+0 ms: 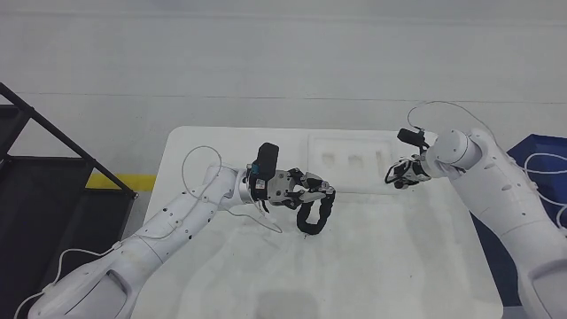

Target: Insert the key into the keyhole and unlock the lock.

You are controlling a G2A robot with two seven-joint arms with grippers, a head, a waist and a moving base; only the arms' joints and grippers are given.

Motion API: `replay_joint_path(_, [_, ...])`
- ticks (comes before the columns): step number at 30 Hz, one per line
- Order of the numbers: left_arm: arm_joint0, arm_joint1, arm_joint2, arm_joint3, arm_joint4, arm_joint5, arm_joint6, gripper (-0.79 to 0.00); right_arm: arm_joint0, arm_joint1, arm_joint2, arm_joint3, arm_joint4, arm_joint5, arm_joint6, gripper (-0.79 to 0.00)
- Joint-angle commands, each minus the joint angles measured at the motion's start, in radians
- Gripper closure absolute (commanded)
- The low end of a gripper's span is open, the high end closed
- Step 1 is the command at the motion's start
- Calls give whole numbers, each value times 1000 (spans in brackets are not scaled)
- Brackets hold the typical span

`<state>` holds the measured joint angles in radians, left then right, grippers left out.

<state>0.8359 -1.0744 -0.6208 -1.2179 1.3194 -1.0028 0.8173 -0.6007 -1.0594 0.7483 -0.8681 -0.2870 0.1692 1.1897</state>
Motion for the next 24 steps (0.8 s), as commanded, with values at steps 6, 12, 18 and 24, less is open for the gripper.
replay_joint_path(6, [0,0,0,0,0,0,0,0,15,5,25,9,5,-160,-3,-785])
replay_joint_path(12, [0,0,0,0,0,0,0,0,21,20,45,-20,-8,-426,27,-785])
replay_joint_path(18, [0,0,0,0,0,0,0,0,8,35,71,-31,24,-636,47,-785])
replay_joint_path(24, [0,0,0,0,0,0,0,0,4,39,73,-30,24,-667,68,-785])
